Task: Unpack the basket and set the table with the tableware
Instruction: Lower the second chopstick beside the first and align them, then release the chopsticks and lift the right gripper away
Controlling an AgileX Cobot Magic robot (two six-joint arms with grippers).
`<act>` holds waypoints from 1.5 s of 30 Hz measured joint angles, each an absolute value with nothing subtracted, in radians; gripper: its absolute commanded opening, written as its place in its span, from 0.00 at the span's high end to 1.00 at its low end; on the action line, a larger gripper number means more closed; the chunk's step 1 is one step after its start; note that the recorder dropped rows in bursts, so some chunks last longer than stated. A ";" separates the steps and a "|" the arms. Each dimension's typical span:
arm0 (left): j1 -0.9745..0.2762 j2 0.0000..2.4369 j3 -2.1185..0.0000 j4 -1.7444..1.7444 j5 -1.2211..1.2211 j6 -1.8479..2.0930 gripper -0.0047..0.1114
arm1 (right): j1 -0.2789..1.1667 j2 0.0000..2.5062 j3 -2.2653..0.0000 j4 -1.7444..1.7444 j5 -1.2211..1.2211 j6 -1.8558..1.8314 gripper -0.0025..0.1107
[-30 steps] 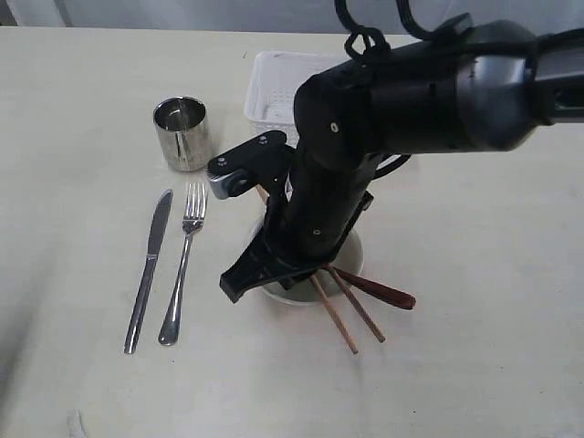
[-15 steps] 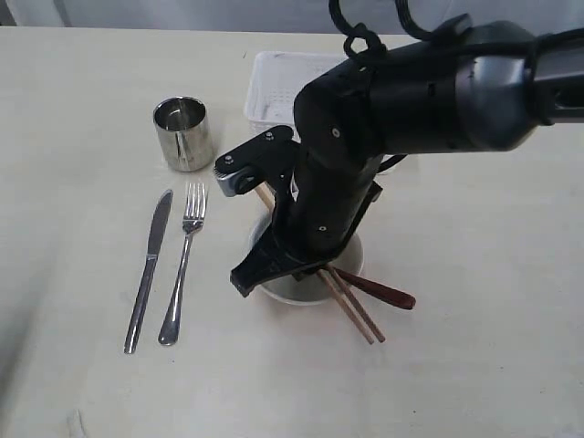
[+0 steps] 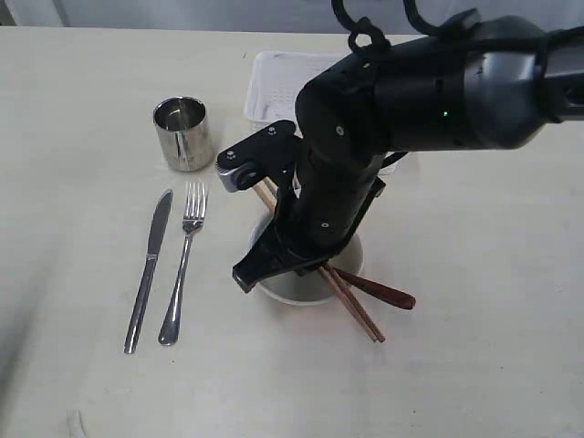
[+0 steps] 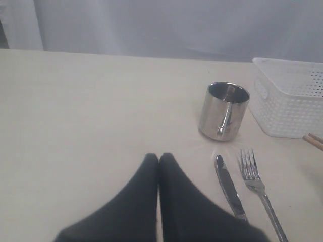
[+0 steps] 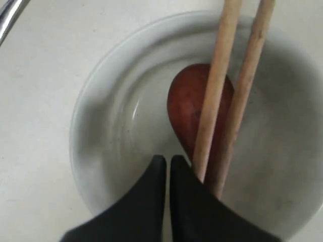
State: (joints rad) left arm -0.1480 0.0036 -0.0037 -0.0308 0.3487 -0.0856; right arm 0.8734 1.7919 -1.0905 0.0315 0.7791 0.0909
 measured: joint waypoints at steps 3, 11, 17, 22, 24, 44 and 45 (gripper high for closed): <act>-0.148 0.004 -0.004 -0.031 0.349 -0.086 0.96 | 0.873 1.792 -1.091 0.009 0.781 0.117 0.94; -0.148 0.004 -0.004 -0.031 0.349 -0.086 0.96 | 0.873 1.777 -1.091 -0.006 0.783 0.135 0.94; -0.148 0.004 -0.004 -0.031 0.349 -0.086 0.96 | 0.873 1.709 -1.091 0.000 0.769 0.135 0.94; -0.148 0.004 -0.004 -0.031 0.349 -0.086 0.96 | 0.873 1.627 -1.091 -0.023 0.743 0.135 0.94; -0.148 0.004 -0.004 -0.031 0.349 -0.086 0.96 | 0.861 1.591 -1.091 -0.041 0.730 0.135 0.94; -0.148 0.004 -0.004 -0.031 0.349 -0.086 0.96 | 0.251 1.519 -1.157 0.090 0.750 0.077 0.89; -0.148 0.004 -0.004 -0.031 0.349 -0.086 0.96 | 0.245 1.530 -1.175 0.099 0.761 0.068 0.85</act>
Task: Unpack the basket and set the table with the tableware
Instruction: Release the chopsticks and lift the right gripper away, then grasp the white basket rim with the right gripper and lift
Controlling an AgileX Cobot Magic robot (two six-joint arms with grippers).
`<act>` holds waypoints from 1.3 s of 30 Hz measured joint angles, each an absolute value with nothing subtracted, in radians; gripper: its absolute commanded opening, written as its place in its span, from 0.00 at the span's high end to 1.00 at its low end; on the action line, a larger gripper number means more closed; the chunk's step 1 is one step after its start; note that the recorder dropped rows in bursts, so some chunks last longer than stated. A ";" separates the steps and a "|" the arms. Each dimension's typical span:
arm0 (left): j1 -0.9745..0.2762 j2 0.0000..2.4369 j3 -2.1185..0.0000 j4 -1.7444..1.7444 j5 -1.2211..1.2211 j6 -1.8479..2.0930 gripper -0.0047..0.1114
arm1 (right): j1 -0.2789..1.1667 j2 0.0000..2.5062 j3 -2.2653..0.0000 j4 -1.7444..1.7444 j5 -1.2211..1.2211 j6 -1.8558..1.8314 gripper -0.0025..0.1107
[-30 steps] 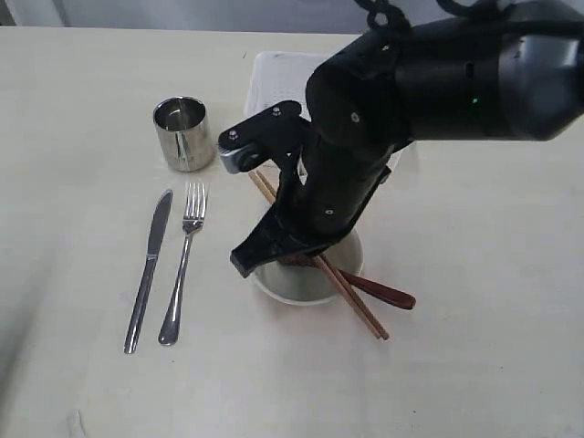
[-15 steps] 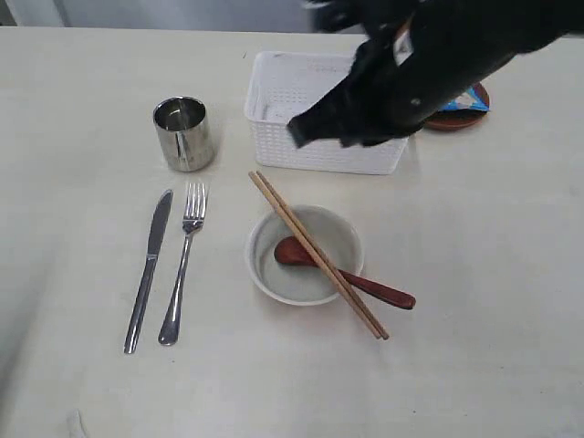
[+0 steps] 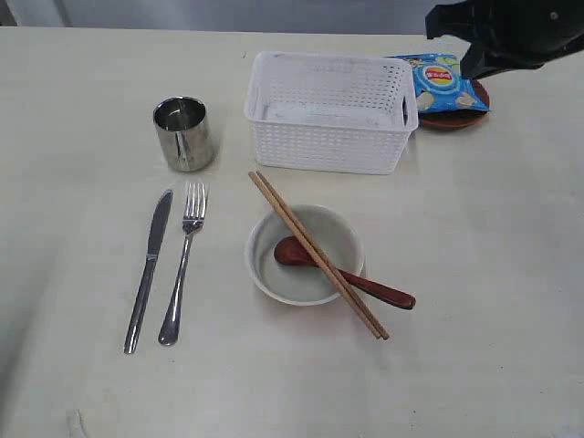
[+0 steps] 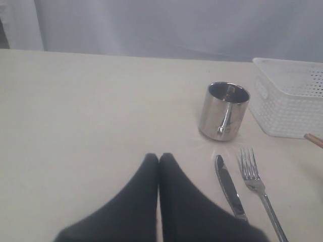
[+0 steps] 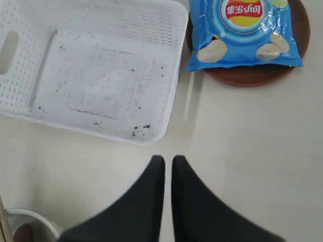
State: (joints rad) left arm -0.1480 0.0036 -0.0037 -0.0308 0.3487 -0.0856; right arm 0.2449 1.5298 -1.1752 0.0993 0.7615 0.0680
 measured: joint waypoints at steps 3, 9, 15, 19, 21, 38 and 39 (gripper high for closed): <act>-0.148 0.004 -0.004 -0.031 0.349 -0.086 0.96 | 0.241 1.589 -1.269 0.129 0.826 0.029 0.70; -0.148 0.004 -0.004 -0.031 0.349 -0.086 0.96 | 0.241 1.759 -1.524 0.151 0.938 -0.032 0.61; -0.148 0.004 -0.004 -0.031 0.349 -0.086 0.96 | 0.241 2.009 -1.952 0.152 1.048 -0.207 0.61; -0.148 0.004 -0.004 -0.031 0.349 -0.086 0.96 | 0.241 2.189 -2.157 0.234 1.114 -0.431 0.61; -0.148 0.004 -0.004 -0.031 0.349 -0.086 0.96 | 0.241 2.262 -2.214 0.288 1.134 -0.593 0.61; -0.148 0.004 -0.004 -0.031 0.349 -0.086 0.96 | 0.241 2.468 -2.249 0.431 1.125 -1.040 0.82; -0.148 0.004 -0.004 -0.031 0.349 -0.086 0.96 | 0.241 2.474 -2.251 0.431 1.125 -1.047 0.89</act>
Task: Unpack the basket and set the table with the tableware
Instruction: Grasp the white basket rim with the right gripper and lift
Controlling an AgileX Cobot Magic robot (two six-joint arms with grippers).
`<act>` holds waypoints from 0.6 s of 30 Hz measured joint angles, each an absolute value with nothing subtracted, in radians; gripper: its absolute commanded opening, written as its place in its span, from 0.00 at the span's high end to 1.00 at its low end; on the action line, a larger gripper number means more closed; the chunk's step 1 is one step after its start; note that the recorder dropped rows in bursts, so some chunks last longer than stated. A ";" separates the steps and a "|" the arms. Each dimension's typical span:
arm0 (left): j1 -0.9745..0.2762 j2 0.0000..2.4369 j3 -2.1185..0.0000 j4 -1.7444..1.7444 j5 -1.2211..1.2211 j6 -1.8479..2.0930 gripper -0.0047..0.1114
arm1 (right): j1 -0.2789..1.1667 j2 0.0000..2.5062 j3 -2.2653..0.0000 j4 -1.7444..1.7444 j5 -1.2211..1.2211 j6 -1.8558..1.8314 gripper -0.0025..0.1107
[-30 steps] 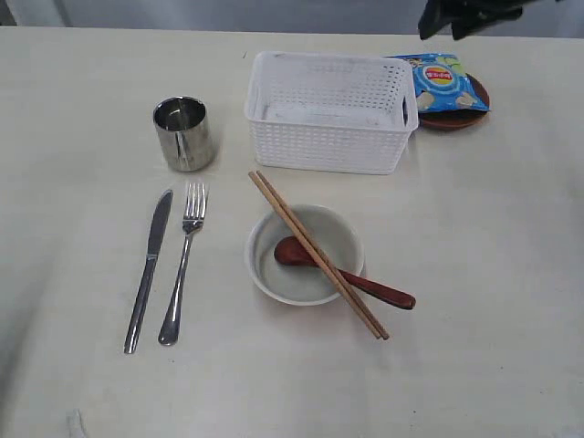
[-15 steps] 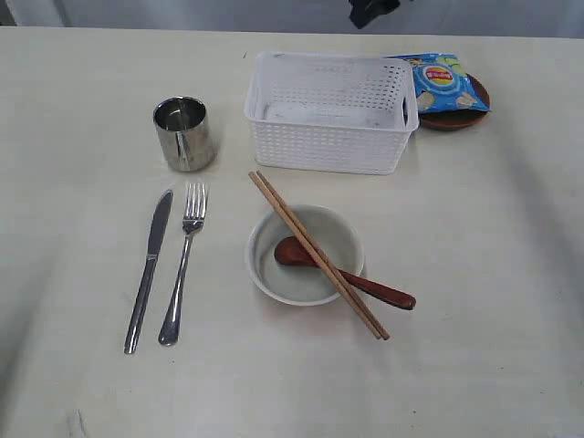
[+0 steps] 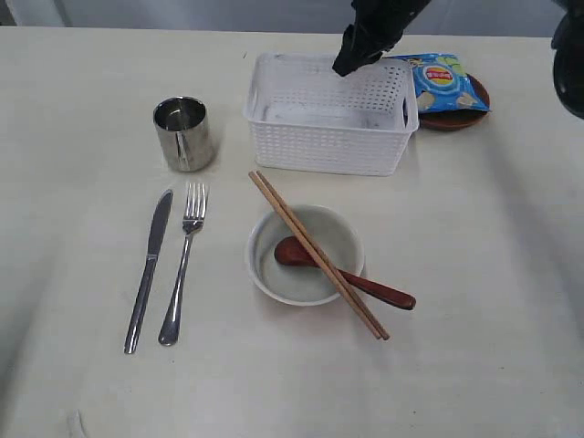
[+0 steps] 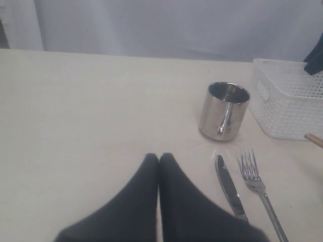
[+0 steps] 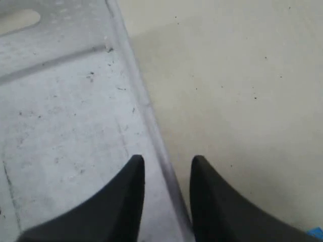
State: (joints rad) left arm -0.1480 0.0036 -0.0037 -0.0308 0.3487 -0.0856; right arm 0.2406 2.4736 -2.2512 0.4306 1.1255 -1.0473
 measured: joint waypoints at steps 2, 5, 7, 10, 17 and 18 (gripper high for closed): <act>-0.148 0.004 -0.004 -0.031 0.349 -0.086 0.96 | 0.241 2.485 -2.255 0.433 1.129 -1.066 0.98; -0.148 0.004 -0.004 -0.031 0.349 -0.086 0.96 | 0.241 2.488 -2.255 0.454 1.112 -1.066 0.98; -0.148 0.004 -0.004 -0.031 0.349 -0.086 0.96 | 0.241 2.488 -2.255 0.454 1.101 -1.068 0.98; -0.148 0.004 -0.004 -0.031 0.349 -0.086 0.96 | 0.239 2.476 -2.255 0.452 1.072 -1.081 0.98; -0.148 0.004 -0.004 -0.031 0.349 -0.086 0.96 | 0.184 2.385 -2.255 0.452 1.040 -1.067 0.98; -0.148 0.004 -0.004 -0.031 0.349 -0.086 0.96 | 0.168 2.372 -2.255 0.454 1.031 -1.056 0.98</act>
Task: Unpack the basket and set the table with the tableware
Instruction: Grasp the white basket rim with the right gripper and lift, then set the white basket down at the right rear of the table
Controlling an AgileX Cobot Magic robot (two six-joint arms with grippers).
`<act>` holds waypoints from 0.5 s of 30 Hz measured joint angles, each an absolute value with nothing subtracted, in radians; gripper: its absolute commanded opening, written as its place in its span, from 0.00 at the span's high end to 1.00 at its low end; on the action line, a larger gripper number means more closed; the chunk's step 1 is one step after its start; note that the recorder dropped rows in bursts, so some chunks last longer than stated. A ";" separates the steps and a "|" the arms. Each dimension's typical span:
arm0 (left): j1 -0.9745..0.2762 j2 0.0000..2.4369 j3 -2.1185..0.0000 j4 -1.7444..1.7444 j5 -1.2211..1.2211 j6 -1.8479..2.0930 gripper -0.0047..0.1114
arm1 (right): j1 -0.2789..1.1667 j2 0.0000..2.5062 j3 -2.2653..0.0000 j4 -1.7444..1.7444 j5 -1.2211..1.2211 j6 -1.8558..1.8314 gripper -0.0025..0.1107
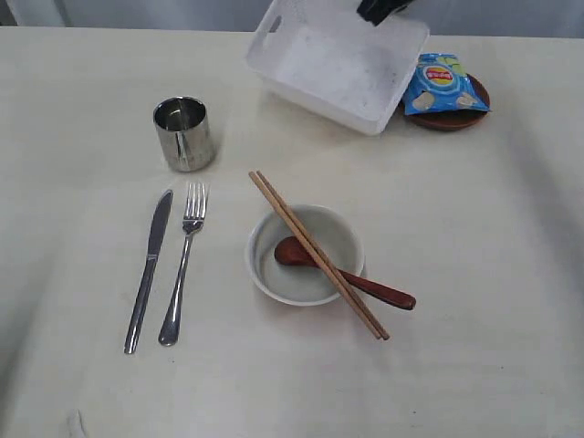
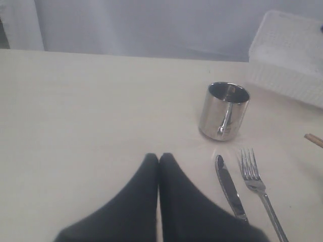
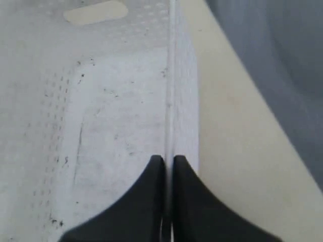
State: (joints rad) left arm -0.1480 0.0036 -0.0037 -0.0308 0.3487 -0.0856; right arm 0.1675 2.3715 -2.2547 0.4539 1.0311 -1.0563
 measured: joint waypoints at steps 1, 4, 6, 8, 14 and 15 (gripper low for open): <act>-0.148 0.004 -0.004 -0.031 0.349 -0.086 0.96 | 0.150 2.354 -2.255 0.463 1.024 -1.040 0.98; -0.148 0.004 -0.004 -0.031 0.349 -0.086 0.96 | 0.094 2.299 -2.255 0.508 1.020 -0.994 0.98; -0.148 0.004 -0.004 -0.031 0.349 -0.086 0.96 | 0.052 2.262 -2.255 0.535 1.011 -0.960 0.98; -0.148 0.004 -0.004 -0.031 0.349 -0.086 0.96 | 0.013 2.235 -2.255 0.556 1.006 -0.925 0.98; -0.148 0.004 -0.004 -0.031 0.349 -0.086 0.96 | -0.130 2.211 -2.250 0.542 1.004 -0.803 0.98; -0.148 0.004 -0.004 -0.031 0.349 -0.086 0.96 | -0.158 2.211 -2.241 0.526 1.004 -0.786 0.98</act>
